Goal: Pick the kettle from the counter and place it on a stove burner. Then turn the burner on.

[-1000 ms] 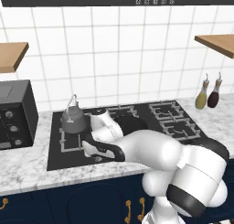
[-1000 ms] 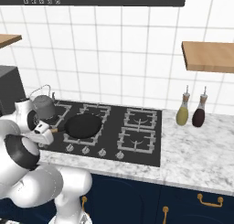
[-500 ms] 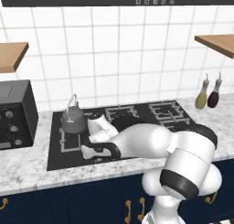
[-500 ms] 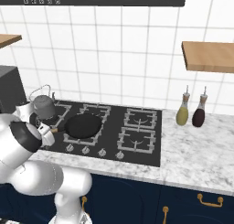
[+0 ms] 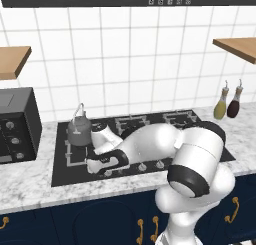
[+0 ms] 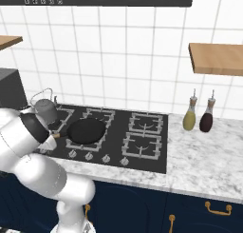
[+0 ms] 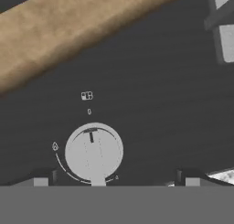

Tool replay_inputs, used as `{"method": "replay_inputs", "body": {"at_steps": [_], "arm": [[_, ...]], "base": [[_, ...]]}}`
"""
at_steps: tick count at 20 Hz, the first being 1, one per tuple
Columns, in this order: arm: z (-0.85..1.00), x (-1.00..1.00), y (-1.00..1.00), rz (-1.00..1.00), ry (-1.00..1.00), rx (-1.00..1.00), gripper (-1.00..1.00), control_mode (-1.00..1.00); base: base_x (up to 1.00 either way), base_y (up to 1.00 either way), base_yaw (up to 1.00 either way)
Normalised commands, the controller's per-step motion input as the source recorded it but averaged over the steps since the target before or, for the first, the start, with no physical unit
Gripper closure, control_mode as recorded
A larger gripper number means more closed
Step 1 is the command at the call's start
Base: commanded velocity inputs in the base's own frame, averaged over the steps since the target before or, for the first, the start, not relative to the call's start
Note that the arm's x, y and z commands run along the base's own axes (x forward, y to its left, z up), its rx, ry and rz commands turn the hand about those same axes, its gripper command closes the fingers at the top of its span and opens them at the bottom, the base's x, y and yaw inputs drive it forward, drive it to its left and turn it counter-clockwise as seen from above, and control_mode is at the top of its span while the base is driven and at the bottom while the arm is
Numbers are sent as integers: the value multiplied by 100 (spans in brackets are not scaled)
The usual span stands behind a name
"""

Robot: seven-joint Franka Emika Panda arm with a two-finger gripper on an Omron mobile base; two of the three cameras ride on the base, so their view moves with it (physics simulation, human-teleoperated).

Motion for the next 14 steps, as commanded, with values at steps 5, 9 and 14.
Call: {"method": "replay_inputs", "body": {"at_steps": [5, 9, 14], "arm": [[-8, 22, 10, 0, 0, -1, -100, -100], [-12, 13, 7, 0, 0, -1, -100, -100], [-16, 1, 1, 0, 0, -1, 100, -100]], "base": [[0, 0, 0], [0, 0, 0], [0, 0, 0]]}}
